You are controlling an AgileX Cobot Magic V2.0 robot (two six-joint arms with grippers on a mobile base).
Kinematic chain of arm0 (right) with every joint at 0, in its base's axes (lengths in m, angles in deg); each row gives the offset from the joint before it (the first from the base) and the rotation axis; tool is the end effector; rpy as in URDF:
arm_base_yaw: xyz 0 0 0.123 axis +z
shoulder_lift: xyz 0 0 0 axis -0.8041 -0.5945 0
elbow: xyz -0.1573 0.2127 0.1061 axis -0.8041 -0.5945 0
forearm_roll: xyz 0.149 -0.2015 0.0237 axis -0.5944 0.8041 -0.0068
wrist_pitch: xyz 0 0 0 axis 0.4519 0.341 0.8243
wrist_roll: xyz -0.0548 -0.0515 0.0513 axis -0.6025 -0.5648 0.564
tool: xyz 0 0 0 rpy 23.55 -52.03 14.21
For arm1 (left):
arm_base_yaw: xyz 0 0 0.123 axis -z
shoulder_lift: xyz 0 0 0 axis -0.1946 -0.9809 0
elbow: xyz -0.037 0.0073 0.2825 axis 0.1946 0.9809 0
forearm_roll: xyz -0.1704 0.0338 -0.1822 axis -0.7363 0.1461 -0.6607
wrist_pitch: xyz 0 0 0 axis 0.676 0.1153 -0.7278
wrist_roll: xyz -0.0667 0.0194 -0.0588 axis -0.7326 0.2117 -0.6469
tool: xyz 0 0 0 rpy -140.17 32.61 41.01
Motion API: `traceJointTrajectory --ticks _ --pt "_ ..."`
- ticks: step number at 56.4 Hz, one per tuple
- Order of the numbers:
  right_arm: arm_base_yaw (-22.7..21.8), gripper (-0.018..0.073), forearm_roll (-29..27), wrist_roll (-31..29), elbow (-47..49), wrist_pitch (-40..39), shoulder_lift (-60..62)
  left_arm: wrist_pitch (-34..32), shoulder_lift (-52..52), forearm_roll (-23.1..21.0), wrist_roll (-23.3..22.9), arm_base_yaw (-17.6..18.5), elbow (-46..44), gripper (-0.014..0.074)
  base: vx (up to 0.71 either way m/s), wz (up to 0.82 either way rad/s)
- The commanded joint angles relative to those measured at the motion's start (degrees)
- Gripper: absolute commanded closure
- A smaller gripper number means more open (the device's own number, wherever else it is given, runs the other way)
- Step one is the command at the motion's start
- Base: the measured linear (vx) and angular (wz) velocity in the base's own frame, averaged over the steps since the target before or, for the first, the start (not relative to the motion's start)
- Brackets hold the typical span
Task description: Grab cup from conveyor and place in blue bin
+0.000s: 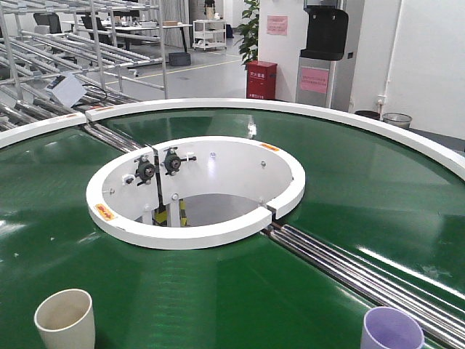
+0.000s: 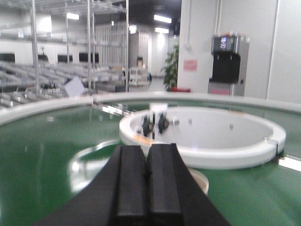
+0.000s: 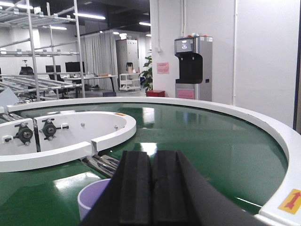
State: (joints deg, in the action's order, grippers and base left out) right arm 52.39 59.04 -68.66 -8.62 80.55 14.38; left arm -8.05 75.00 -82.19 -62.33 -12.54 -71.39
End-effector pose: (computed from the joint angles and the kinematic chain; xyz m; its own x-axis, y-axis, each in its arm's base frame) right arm 0.0541 -0.0008 0.2243 0.1719 0.0657 -0.9829 0.0040 0.9977 0.0674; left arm 0.0519 0.0018 0.2339 0.2086 -0.1055 -0.9723 -0.0080 0.9939 -0.1095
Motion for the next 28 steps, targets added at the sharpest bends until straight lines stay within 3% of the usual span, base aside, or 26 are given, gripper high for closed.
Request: traceJointTrajectory --ticks 1,12,17,28 --pt "-0.21 0.0568 1.05 -0.08 8.64 -0.56 -2.90 -3.37 -0.44 -0.19 -0.32 0.37 -8.20 0.0603 0.00 0.00" --pt "-0.21 0.0568 1.34 -0.08 26.51 11.59 -15.39 5.77 -11.19 -0.14 1.90 0.37 -26.90 0.0596 0.00 0.00" --pt "-0.21 0.0565 2.39 -0.08 29.07 12.02 -21.29 7.15 -17.44 -0.14 7.02 0.37 -30.90 0.0585 0.00 0.00" --pt "-0.21 0.0538 2.32 -0.08 30.03 11.38 -31.25 7.05 -28.66 -0.14 22.83 0.37 -31.83 0.0529 0.00 0.00"
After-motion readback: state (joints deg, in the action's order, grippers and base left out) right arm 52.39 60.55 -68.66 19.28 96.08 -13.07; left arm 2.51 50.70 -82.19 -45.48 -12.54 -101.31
